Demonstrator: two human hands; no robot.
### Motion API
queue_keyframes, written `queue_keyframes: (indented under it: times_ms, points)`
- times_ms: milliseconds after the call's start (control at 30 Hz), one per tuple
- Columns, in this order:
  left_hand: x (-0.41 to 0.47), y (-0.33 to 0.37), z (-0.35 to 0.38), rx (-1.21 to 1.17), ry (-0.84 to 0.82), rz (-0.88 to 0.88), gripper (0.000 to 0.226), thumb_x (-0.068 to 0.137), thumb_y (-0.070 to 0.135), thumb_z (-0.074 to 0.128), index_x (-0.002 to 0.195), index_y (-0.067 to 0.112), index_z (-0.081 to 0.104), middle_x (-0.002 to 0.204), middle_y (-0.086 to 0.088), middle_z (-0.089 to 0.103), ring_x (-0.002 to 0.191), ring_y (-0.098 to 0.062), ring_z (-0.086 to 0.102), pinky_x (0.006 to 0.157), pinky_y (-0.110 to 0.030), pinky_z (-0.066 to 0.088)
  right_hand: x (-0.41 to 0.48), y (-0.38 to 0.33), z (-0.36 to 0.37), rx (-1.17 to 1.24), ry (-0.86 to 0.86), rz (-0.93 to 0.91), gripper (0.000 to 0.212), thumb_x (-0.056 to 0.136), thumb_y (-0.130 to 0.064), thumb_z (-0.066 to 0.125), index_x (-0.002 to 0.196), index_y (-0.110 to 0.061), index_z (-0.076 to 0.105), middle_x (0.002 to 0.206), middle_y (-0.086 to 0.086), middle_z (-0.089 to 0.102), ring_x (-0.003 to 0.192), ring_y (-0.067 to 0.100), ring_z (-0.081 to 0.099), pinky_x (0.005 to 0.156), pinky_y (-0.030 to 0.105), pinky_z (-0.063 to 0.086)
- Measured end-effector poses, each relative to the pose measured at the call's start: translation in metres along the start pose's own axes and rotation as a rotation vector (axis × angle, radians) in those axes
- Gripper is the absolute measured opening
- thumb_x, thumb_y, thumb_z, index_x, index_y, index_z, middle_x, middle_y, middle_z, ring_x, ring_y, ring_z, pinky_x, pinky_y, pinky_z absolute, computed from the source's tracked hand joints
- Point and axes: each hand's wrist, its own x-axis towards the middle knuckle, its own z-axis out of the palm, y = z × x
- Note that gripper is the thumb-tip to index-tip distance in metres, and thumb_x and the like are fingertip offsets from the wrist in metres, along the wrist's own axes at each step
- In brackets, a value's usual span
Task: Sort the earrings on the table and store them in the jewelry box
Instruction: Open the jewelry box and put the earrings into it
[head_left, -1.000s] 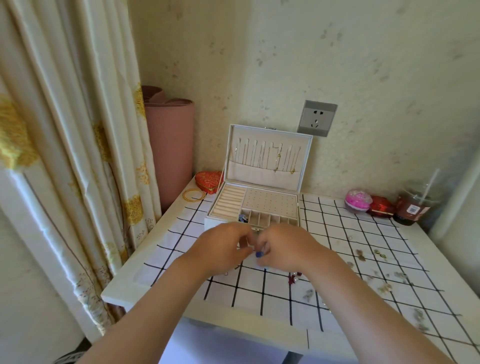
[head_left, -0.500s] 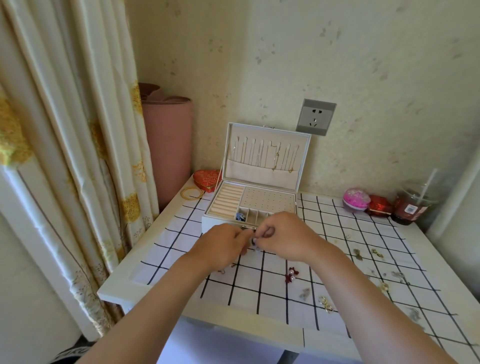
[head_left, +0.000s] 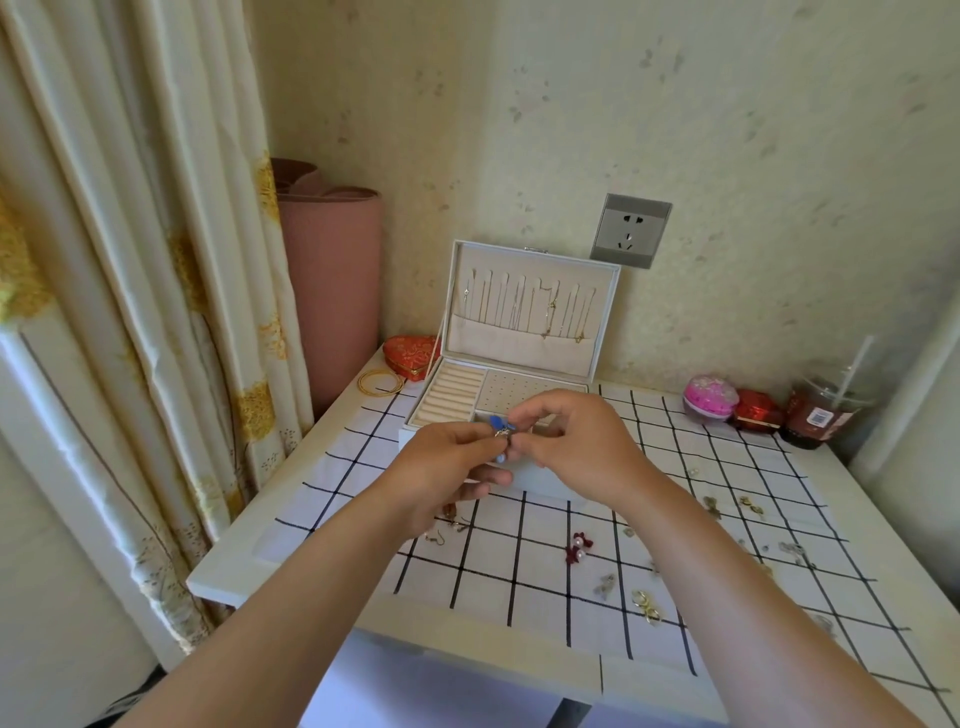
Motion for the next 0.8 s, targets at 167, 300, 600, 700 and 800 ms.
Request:
queue_keyframes:
  times_ms: [167,300,600,700,800]
  points:
    - [-0.001,0.001,-0.001,0.093,0.117,0.087,0.009,0.091,0.022,0.069,0.095,0.020,0.077,0.088,-0.001,0.074,0.073,-0.009,0.066,0.059,-0.019,0.053,0.002,0.000,0.000,-0.020,0.012,-0.049,0.021,0.083,-0.022,0.080,0.091,-0.040,0.073,0.092,-0.015,0.073,0.064,0.001,0.060,0.071,0.026,0.056]
    - [0.003,0.008,-0.008,0.197,0.160,0.214,0.003,0.085,0.021,0.076,0.087,0.019,0.076,0.077,0.004,0.075,0.066,-0.008,0.066,0.057,-0.019,0.053,0.005,0.001,0.000,0.000,-0.034,-0.006,0.013,0.088,-0.020,0.074,0.098,-0.029,0.077,0.087,-0.012,0.075,0.058,0.008,0.065,0.056,0.016,0.047]
    - [0.020,0.025,-0.021,0.320,0.087,0.263,0.010,0.087,0.018,0.073,0.097,0.019,0.077,0.083,0.006,0.075,0.070,-0.004,0.065,0.056,-0.011,0.048,0.027,-0.003,-0.002,0.064,0.023,-0.039,0.025,0.085,-0.012,0.077,0.107,-0.025,0.073,0.086,-0.004,0.075,0.050,0.014,0.061,0.051,0.022,0.050]
    - [0.028,0.031,-0.026,0.291,0.110,0.231,0.013,0.087,0.017,0.073,0.100,0.017,0.076,0.084,0.003,0.074,0.069,-0.003,0.064,0.057,-0.011,0.049,0.038,-0.003,0.002,0.009,0.047,-0.108,0.025,0.085,-0.017,0.078,0.105,-0.032,0.074,0.089,-0.008,0.073,0.051,0.014,0.061,0.058,0.029,0.057]
    - [0.037,0.033,-0.032,0.235,0.175,0.242,0.009,0.085,0.012,0.074,0.094,0.016,0.074,0.082,-0.001,0.072,0.062,-0.003,0.063,0.052,-0.011,0.048,0.052,-0.002,0.007,-0.046,0.042,-0.129,0.022,0.084,-0.019,0.078,0.101,-0.032,0.076,0.089,-0.012,0.074,0.062,0.023,0.063,0.067,0.036,0.060]
